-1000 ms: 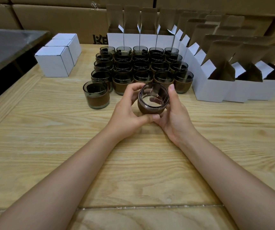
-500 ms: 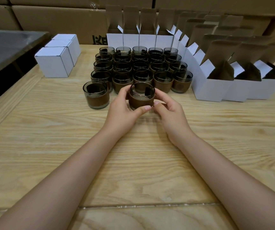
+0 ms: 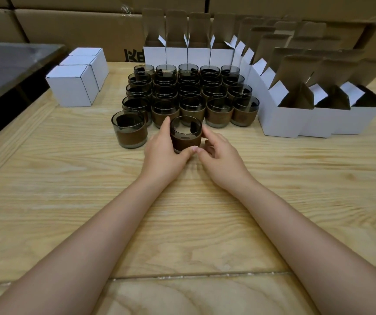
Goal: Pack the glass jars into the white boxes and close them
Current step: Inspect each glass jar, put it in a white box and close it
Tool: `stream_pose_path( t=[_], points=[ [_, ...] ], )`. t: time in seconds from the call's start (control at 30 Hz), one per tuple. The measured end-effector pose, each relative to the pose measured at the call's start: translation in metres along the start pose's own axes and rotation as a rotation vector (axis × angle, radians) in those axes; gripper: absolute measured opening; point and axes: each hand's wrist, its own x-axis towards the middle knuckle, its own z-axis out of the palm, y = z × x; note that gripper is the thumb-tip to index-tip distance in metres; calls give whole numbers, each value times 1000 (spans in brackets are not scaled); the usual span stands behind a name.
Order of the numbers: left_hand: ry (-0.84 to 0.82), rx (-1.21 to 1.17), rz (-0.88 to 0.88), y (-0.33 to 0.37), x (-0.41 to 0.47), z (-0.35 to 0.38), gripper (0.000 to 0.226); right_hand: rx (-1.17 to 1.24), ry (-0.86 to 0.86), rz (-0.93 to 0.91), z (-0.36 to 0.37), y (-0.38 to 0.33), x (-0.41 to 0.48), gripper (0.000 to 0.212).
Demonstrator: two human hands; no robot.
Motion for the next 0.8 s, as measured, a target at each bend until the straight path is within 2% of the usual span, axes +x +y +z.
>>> stream_pose_path(
  t=[0.1, 0.27, 0.37, 0.5, 0.63, 0.73, 0.8],
  points=[
    [51, -20, 14, -1, 0, 0, 92, -62, 62, -52, -2, -2, -5, 50],
    [93, 5, 14, -3, -1, 1, 97, -157, 410, -183, -33, -10, -8, 33],
    [145, 33, 87, 0, -6, 1, 100, -208, 582, -100, -63, -4, -1, 37],
    [173, 27, 244, 8, -11, -1, 87, -268, 623, 88, -88, 15, 10, 51],
    [121, -45, 553, 15, -20, -5, 54, -286, 615, 172, -102, 25, 21, 56],
    [63, -40, 699, 17, -28, -3, 31, -349, 607, 215, -111, 29, 26, 49],
    [75, -15, 770, 17, -28, -2, 23, -422, 618, 182, -113, 31, 25, 39]
  ],
)
